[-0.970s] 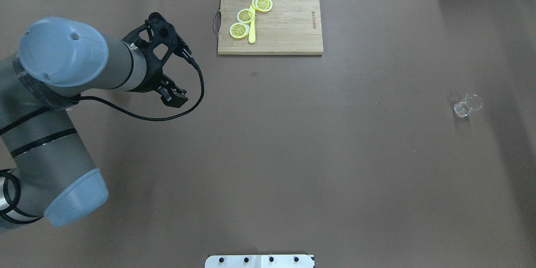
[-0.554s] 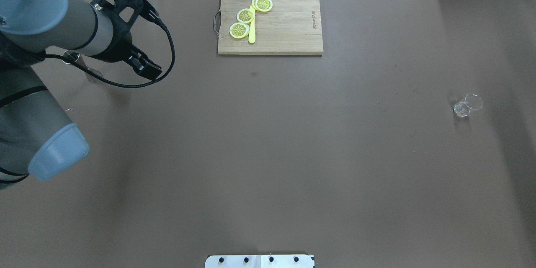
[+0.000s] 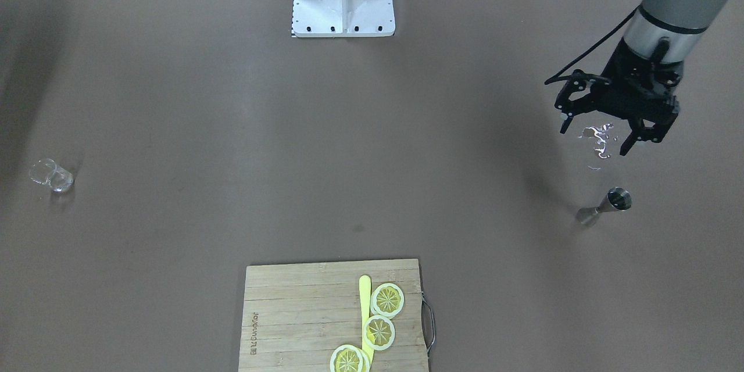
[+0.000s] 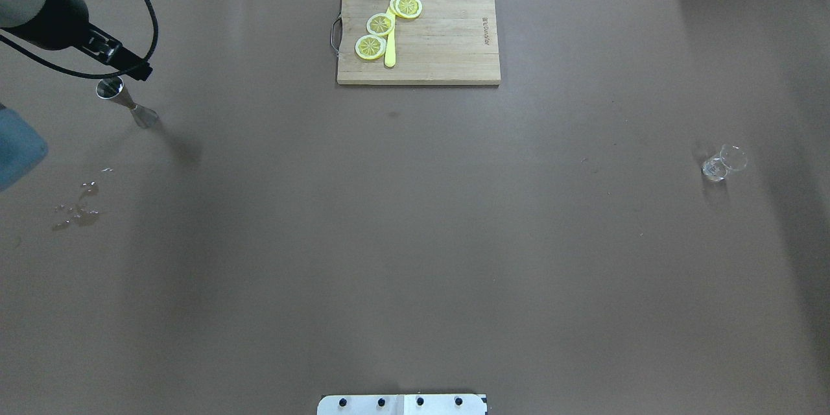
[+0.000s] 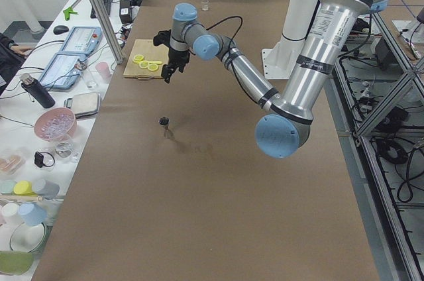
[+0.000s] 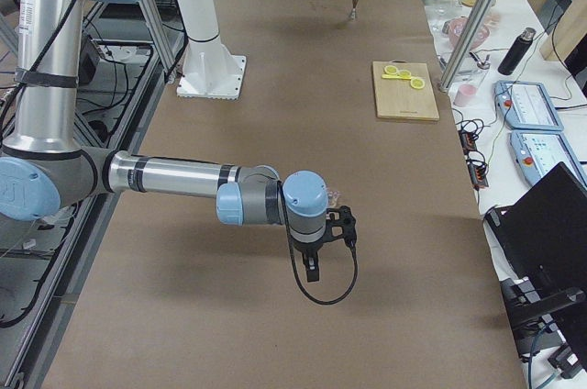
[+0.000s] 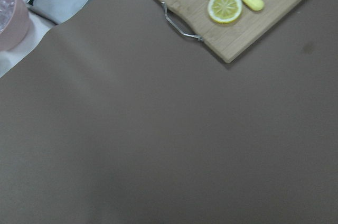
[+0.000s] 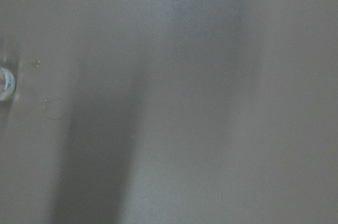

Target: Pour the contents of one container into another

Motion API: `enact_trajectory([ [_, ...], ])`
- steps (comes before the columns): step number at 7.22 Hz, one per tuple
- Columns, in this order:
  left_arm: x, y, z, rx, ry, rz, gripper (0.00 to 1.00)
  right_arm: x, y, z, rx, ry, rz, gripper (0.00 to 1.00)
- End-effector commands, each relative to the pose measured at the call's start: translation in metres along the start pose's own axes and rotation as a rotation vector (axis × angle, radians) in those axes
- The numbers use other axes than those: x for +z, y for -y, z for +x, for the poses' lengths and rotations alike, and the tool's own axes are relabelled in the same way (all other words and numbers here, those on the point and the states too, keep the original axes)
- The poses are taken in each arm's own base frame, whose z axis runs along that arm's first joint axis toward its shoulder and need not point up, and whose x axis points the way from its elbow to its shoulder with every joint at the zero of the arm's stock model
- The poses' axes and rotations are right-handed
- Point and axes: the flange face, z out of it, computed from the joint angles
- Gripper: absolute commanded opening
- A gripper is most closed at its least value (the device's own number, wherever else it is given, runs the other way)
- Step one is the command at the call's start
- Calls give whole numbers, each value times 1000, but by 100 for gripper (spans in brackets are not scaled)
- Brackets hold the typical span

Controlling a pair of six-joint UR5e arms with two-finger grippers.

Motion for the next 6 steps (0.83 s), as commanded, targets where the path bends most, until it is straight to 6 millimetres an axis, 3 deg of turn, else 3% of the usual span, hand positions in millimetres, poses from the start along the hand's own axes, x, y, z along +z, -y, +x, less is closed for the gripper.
enact_trajectory([
  [1,3,-42,-77,-78,-27,-68,97,1,-1,1,2,-1,-2,100],
  [2,5,-68,-108,-112,-45,-97,97,3,-1,3,5,-1,-6,100],
  [4,8,-104,-145,-164,-81,-132,97,3,-1,3,5,-1,-6,100],
  [5,6,-130,-160,-197,-115,-145,97,3,-1,3,5,-1,-6,100],
  [6,12,-160,-187,-268,-107,-176,98,2,-2,3,6,-1,-5,100],
])
